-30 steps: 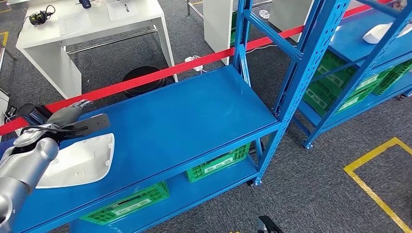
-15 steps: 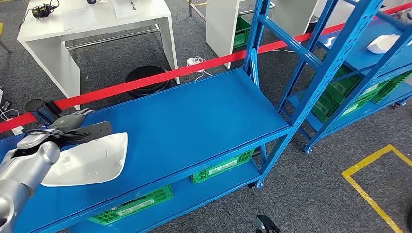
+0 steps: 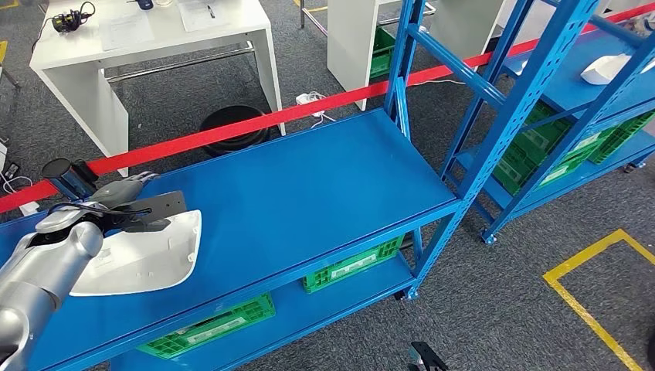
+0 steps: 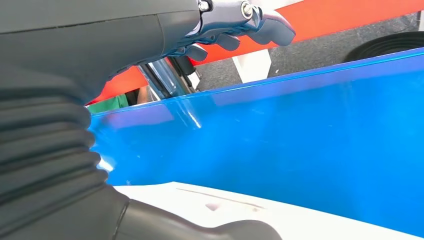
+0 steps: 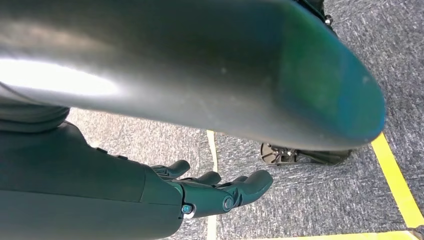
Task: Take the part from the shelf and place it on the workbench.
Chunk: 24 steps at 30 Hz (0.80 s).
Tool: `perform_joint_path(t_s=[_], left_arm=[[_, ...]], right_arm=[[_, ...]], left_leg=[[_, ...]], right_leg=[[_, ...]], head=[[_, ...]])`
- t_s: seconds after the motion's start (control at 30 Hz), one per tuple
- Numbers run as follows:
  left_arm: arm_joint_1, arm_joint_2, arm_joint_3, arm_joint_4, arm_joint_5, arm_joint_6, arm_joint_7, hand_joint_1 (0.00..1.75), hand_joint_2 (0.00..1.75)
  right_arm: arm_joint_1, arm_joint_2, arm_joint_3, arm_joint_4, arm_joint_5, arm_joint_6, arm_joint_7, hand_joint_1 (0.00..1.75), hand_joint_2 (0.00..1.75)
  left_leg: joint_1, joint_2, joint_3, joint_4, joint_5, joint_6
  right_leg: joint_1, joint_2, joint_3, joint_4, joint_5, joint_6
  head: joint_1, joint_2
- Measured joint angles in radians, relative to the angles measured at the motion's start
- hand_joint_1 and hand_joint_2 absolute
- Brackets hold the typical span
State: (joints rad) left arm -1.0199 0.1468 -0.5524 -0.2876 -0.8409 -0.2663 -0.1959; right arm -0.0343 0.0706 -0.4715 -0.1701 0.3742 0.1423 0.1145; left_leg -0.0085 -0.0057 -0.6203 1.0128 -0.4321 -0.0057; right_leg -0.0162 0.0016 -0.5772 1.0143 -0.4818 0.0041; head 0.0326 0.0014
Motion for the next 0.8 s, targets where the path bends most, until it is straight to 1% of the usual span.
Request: perform_joint_path(t_s=[0.27,0.4,0.67,0.8], left_arm=[[0.0,-0.002,-0.001,0.0,-0.008,0.0,-0.002,0.0,1.75],[0.0,-0.001,-0.015,0.003,-0.033,-0.007,0.01,0.0,1.75],[0.021,0.01,-0.069,0.023,-0.081,-0.117,0.013,0.0,1.75],[0.027,0.014,-0.087,0.028,-0.085,-0.126,0.01,0.0,1.75]], right_arm=[[0.0,0.0,0.0,0.0,0.002,0.0,0.0,0.0,0.0],[0.0,0.0,0.0,0.0,0.01,0.0,0.0,0.0,0.0],[0.0,0.0,0.0,0.0,0.027,-0.002,0.014,0.0,0.0],[0.0,0.0,0.0,0.0,0.027,-0.003,0.016,0.0,0.0]], left_leg=[[0.0,0.0,0.0,0.0,0.0,0.0],[0.0,0.0,0.0,0.0,0.0,0.0],[0.0,0.0,0.0,0.0,0.0,0.0],[0.0,-0.001,0.0,0.0,0.0,0.0]], right_leg=[[0.0,0.0,0.0,0.001,0.0,0.0],[0.0,0.0,0.0,0.001,0.0,0.0],[0.0,0.0,0.0,0.001,0.0,0.0],[0.0,-0.001,0.001,0.001,0.0,0.0]], head=[[0.0,0.0],[0.0,0.0],[0.0,0.0],[0.0,0.0]])
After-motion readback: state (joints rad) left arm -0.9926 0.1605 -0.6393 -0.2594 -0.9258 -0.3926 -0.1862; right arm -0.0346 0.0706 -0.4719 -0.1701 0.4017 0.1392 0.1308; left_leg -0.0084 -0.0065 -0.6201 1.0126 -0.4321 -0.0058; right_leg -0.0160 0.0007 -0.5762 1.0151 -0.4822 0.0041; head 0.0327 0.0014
